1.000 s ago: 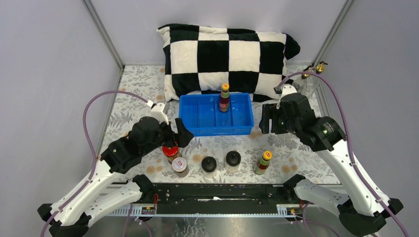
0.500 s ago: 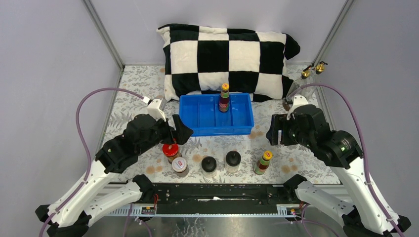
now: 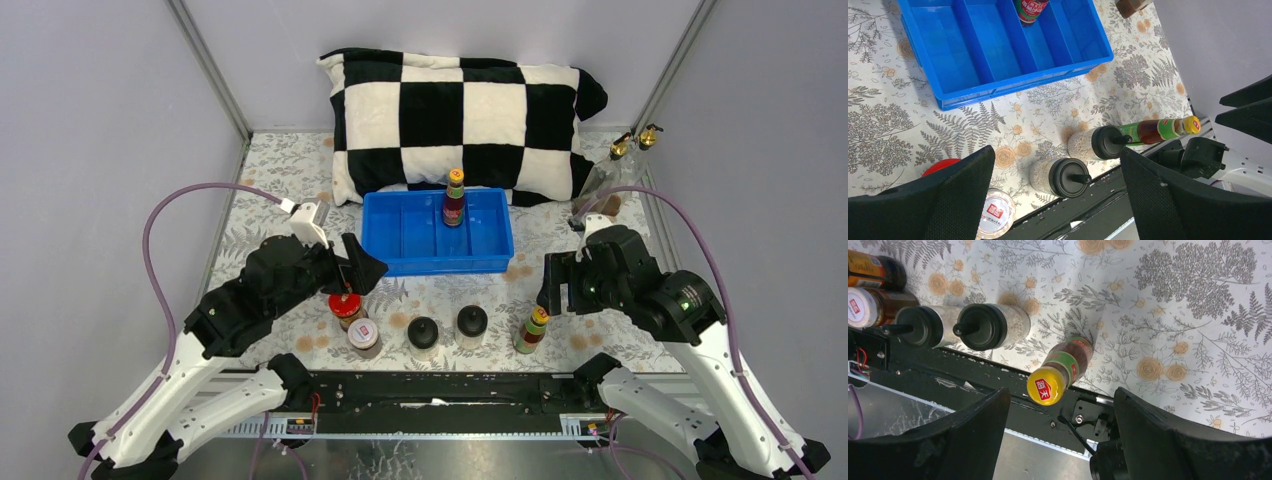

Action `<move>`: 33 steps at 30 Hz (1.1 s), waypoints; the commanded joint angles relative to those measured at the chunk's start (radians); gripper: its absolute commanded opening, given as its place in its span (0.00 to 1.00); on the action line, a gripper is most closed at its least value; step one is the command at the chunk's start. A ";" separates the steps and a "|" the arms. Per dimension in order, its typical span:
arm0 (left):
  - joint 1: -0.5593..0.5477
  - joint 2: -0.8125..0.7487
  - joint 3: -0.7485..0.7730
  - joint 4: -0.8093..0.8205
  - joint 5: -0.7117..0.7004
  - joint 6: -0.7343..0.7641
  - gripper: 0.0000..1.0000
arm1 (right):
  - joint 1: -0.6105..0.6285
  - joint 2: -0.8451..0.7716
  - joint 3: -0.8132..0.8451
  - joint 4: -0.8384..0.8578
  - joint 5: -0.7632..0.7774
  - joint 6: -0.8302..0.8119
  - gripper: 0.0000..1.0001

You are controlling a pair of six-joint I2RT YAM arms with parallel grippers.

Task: Organize the condiment bottles
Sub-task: Pick up the bottle from the center of the board.

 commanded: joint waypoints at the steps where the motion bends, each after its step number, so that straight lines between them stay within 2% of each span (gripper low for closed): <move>1: 0.006 0.000 -0.008 0.010 0.017 -0.005 0.99 | 0.014 -0.009 -0.024 -0.023 -0.037 0.015 0.83; 14: 0.006 0.005 -0.041 0.041 0.014 -0.015 0.99 | 0.083 0.045 -0.035 -0.017 -0.006 0.036 0.80; 27: 0.006 0.002 -0.067 0.056 0.019 -0.021 0.99 | 0.325 0.062 -0.100 -0.026 0.178 0.215 0.75; 33: 0.006 -0.001 -0.070 0.059 0.020 -0.024 0.99 | 0.329 0.079 -0.076 -0.046 0.235 0.221 0.70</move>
